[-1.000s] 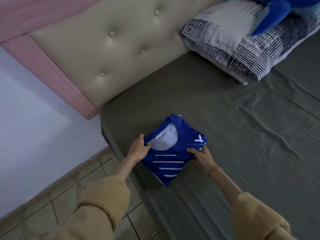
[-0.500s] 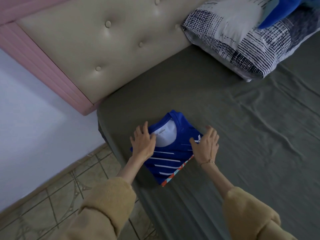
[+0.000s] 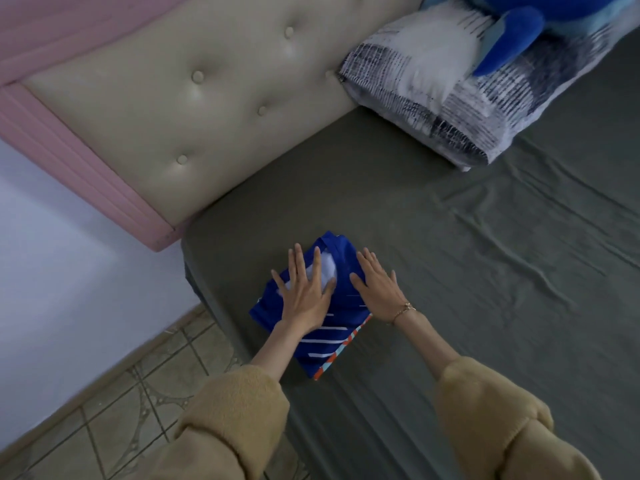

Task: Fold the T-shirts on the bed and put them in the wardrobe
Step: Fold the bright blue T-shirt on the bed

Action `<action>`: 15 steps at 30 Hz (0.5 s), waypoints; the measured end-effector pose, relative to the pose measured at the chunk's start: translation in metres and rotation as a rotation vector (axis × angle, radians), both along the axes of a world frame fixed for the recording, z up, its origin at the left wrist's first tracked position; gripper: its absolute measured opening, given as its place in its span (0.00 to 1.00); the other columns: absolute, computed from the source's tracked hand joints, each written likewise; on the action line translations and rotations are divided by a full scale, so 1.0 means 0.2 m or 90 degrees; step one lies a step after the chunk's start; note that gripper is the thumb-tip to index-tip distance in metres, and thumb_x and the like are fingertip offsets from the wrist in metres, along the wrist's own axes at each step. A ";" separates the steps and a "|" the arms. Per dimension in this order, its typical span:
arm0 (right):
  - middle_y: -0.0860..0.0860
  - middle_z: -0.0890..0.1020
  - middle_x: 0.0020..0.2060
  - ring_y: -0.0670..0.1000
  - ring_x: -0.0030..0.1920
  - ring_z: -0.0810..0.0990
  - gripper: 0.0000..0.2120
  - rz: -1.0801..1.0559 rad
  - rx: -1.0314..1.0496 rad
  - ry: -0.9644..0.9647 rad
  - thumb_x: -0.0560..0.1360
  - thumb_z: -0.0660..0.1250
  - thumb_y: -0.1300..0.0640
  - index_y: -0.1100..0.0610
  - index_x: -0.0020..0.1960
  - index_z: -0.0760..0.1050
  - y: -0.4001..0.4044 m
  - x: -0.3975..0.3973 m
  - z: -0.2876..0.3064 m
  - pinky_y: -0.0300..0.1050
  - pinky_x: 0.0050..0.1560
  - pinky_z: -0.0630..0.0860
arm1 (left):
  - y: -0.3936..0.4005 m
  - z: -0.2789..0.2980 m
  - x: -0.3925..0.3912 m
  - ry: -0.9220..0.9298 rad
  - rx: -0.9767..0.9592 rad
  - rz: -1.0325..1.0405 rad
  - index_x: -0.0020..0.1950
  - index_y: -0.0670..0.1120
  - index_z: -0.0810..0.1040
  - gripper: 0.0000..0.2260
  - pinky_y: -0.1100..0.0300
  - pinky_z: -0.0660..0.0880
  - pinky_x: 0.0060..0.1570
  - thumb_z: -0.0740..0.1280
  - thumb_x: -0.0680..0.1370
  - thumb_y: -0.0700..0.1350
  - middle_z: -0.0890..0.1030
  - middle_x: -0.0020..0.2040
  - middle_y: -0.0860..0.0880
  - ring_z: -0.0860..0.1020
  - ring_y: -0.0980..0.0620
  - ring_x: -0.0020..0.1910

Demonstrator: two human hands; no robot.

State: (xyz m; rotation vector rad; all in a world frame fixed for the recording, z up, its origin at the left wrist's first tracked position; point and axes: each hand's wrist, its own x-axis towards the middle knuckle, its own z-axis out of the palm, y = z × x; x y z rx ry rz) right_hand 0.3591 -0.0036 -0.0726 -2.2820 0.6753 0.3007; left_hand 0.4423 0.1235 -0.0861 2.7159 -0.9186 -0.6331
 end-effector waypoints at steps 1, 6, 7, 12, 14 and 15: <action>0.50 0.44 0.77 0.47 0.76 0.41 0.26 -0.013 0.010 -0.004 0.83 0.49 0.50 0.56 0.77 0.45 -0.03 -0.03 0.04 0.54 0.74 0.40 | -0.04 0.04 -0.03 -0.014 -0.021 -0.009 0.78 0.50 0.38 0.28 0.41 0.33 0.70 0.47 0.82 0.58 0.32 0.76 0.44 0.33 0.48 0.75; 0.51 0.48 0.77 0.48 0.76 0.44 0.27 -0.094 -0.010 -0.024 0.82 0.51 0.52 0.57 0.77 0.46 -0.24 -0.28 0.27 0.54 0.73 0.45 | -0.33 0.27 -0.22 0.025 -0.113 -0.080 0.77 0.47 0.54 0.25 0.49 0.52 0.73 0.57 0.82 0.46 0.47 0.78 0.44 0.47 0.46 0.77; 0.51 0.49 0.77 0.49 0.76 0.45 0.27 -0.108 -0.018 -0.028 0.82 0.52 0.53 0.58 0.77 0.47 -0.28 -0.35 0.32 0.54 0.74 0.47 | -0.39 0.31 -0.26 0.051 -0.136 -0.093 0.77 0.46 0.55 0.25 0.50 0.56 0.73 0.58 0.81 0.44 0.50 0.78 0.45 0.49 0.46 0.76; 0.57 0.57 0.75 0.55 0.74 0.58 0.29 -0.231 -0.029 -0.040 0.81 0.57 0.56 0.61 0.76 0.49 -0.46 -0.81 0.61 0.43 0.71 0.54 | -0.68 0.52 -0.63 0.173 -0.175 -0.195 0.75 0.44 0.60 0.22 0.55 0.61 0.68 0.58 0.80 0.42 0.62 0.73 0.43 0.62 0.46 0.72; 0.59 0.59 0.74 0.56 0.73 0.61 0.29 -0.310 -0.036 -0.030 0.80 0.59 0.57 0.63 0.75 0.50 -0.52 -1.11 0.71 0.40 0.68 0.55 | -0.80 0.61 -0.89 0.236 -0.168 -0.259 0.74 0.45 0.60 0.22 0.56 0.62 0.66 0.58 0.80 0.43 0.65 0.72 0.42 0.65 0.45 0.71; 0.60 0.61 0.73 0.56 0.72 0.62 0.29 -0.346 -0.037 -0.028 0.80 0.60 0.57 0.63 0.75 0.50 -0.54 -1.24 0.75 0.41 0.68 0.57 | -0.85 0.65 -1.00 0.263 -0.162 -0.283 0.74 0.44 0.61 0.21 0.56 0.62 0.66 0.59 0.80 0.43 0.66 0.71 0.42 0.65 0.45 0.70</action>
